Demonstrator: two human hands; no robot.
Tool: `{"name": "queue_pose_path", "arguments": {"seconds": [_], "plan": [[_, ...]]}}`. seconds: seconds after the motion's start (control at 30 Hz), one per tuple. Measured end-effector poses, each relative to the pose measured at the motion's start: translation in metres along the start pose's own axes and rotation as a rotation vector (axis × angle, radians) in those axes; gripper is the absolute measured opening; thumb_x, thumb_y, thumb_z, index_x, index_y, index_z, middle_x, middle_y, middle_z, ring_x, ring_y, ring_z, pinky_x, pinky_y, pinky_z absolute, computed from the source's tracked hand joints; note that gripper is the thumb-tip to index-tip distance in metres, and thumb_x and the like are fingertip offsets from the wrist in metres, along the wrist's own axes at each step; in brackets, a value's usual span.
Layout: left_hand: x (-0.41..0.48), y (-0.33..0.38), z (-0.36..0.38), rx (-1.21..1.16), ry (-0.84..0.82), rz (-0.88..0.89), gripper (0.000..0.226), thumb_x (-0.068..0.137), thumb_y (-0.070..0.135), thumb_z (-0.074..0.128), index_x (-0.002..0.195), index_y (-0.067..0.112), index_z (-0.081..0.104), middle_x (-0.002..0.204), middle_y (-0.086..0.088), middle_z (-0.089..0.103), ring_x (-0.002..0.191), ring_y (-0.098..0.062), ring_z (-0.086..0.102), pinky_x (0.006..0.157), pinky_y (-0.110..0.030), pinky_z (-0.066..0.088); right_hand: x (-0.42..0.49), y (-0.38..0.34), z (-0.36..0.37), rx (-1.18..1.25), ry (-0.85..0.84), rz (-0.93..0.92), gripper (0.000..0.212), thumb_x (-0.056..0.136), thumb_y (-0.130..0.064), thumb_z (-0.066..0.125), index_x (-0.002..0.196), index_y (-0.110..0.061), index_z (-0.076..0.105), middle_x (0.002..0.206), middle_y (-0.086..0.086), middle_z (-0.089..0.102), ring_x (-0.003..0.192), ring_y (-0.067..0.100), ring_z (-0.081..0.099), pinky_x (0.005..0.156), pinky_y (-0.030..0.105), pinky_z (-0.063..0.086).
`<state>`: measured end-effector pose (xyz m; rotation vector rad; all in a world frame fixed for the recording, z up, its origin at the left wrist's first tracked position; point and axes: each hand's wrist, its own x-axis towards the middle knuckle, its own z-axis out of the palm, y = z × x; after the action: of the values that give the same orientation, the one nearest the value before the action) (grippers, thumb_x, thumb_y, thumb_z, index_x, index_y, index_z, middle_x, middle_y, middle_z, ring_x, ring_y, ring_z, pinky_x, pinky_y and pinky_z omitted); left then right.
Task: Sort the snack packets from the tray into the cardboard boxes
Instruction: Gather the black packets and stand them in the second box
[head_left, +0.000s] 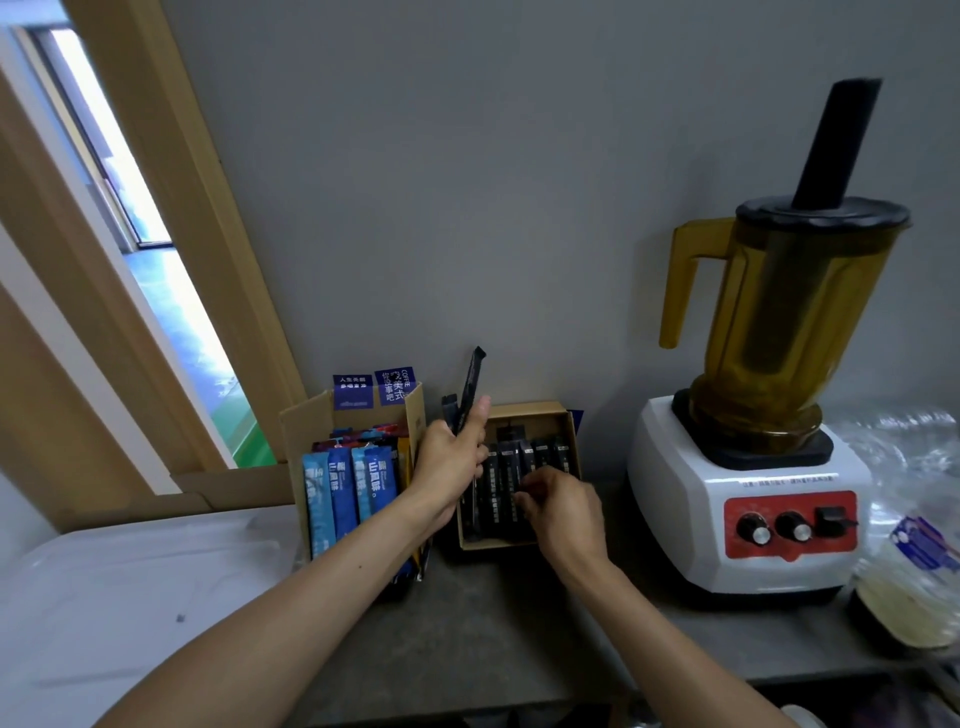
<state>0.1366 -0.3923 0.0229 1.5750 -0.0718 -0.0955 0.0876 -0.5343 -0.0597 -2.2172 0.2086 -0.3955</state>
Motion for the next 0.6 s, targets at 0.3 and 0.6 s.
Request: {"name": "queue_pose_path", "arguments": {"seconds": [0.3,0.6], "plan": [[0.001,0.002,0.0,-0.073,0.012,0.04,0.063,0.095,0.057,0.056,0.114,-0.003,0.057,0.066,0.007,0.051,0.057,-0.006,0.049,0.055,-0.023,0.042,0.0,0.002,0.004,-0.011,-0.018,-0.027,0.013,0.093,-0.026,0.072,0.103,-0.034,0.068,0.099,-0.011,0.071,0.094,0.003,0.069,0.083,0.034,0.063],[-0.001,-0.002,0.007,0.066,0.084,0.053,0.051,0.096,0.059,0.056,0.097,0.008,0.055,0.07,0.001,0.06,0.068,-0.016,0.057,0.073,-0.038,0.049,-0.036,-0.041,-0.038,0.458,-0.147,-0.09,0.018,0.088,-0.04,0.078,0.098,-0.025,0.075,0.089,-0.003,0.076,0.083,0.009,0.072,0.073,0.024,0.059]]}}
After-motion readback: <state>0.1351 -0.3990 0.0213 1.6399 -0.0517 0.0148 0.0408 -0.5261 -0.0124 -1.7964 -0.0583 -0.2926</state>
